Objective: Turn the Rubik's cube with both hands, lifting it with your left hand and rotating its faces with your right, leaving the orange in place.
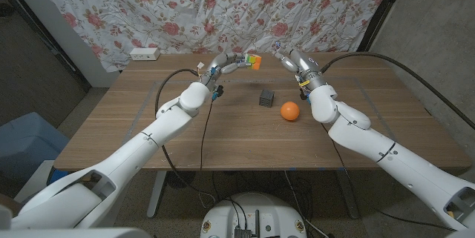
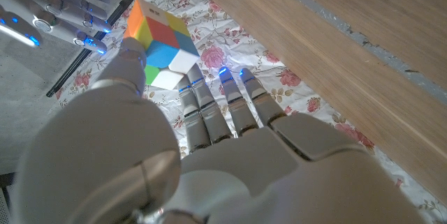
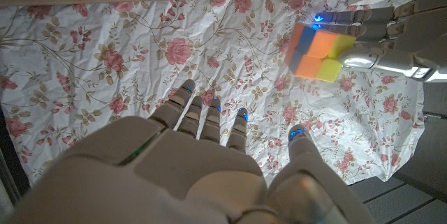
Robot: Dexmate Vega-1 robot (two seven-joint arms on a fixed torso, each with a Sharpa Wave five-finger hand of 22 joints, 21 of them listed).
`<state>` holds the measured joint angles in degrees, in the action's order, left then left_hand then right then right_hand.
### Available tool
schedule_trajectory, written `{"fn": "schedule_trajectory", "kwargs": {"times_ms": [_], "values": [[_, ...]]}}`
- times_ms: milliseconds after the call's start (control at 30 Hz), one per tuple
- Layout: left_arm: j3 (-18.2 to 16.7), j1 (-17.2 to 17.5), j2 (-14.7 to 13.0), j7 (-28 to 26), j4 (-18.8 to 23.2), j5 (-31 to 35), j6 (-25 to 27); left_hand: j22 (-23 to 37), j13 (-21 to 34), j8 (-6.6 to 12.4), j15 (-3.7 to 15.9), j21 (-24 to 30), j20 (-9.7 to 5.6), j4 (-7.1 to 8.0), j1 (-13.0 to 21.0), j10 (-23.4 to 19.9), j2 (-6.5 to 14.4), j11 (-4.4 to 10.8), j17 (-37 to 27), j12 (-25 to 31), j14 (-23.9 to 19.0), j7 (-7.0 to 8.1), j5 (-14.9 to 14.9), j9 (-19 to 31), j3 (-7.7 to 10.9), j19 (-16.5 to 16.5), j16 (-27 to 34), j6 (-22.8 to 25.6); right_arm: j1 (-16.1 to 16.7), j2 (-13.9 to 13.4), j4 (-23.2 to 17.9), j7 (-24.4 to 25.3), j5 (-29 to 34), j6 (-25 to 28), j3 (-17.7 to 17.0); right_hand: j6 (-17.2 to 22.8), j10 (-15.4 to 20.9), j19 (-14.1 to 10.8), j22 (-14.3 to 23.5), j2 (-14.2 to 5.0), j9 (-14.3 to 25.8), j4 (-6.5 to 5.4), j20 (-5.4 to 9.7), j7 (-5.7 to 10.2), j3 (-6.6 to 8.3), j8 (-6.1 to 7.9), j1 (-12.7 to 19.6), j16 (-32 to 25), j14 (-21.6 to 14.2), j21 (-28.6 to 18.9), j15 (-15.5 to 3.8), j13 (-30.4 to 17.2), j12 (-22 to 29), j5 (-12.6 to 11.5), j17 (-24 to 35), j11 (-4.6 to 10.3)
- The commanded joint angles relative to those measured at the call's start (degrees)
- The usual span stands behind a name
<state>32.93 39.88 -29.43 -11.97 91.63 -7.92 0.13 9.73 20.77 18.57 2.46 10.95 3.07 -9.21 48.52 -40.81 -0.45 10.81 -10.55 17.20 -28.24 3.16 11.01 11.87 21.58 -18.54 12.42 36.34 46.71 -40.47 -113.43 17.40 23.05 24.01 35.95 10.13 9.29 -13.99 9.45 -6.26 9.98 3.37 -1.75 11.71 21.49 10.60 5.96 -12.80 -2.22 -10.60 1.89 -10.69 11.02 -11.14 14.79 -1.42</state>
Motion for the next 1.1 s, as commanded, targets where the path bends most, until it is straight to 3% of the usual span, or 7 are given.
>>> {"fn": "schedule_trajectory", "kwargs": {"times_ms": [33,333,1100], "values": [[0.3,-1.1,1.3,1.1,-2.3,-1.7,-1.7,0.2,0.2,0.03,6.93,-0.2,0.2,0.13,-0.2,-0.1,0.1,-0.15,-0.1,-0.1,-0.1,-0.36,0.4,0.2,-0.29,0.1,0.0,-0.1,-0.9,-0.2,-1.5,-1.6,6.3,5.2,2.7,0.1,-0.8,0.6,0.2,-0.32,0.2,-0.02,-0.09,0.53,-0.12,0.38,-0.9,-0.3,0.3,0.1,-0.16,-0.1,-0.3,0.1,0.3,0.21],[0.9,-2.1,1.7,1.8,-3.7,-1.7,-2.3,0.2,0.4,-0.07,6.87,-0.1,0.27,0.09,-0.3,-0.1,0.2,-0.19,-0.1,-0.2,-0.1,-0.42,0.4,0.2,-0.33,0.2,0.0,-0.1,-2.0,-0.2,-2.7,-4.4,10.9,8.3,4.8,0.3,-2.4,1.7,0.2,-0.41,0.2,-0.17,-0.29,0.85,-0.27,0.28,-1.4,-0.1,1.5,0.3,0.15,-0.1,-0.6,0.0,0.6,0.46],[1.3,-1.6,1.4,1.3,-2.7,-1.0,-1.8,0.2,0.6,-0.36,6.83,-0.1,0.24,-0.03,-0.3,0.0,0.6,-0.27,0.0,-0.4,0.1,-0.53,0.4,0.2,-0.42,0.4,-0.1,-0.2,-2.2,0.3,-3.2,-7.1,14.4,6.9,5.4,2.4,-4.1,3.4,0.2,-0.7,0.3,-0.16,-1.13,0.91,-0.23,0.61,-1.6,0.2,3.0,0.3,0.12,-0.2,-0.6,0.0,0.9,1.17]]}}
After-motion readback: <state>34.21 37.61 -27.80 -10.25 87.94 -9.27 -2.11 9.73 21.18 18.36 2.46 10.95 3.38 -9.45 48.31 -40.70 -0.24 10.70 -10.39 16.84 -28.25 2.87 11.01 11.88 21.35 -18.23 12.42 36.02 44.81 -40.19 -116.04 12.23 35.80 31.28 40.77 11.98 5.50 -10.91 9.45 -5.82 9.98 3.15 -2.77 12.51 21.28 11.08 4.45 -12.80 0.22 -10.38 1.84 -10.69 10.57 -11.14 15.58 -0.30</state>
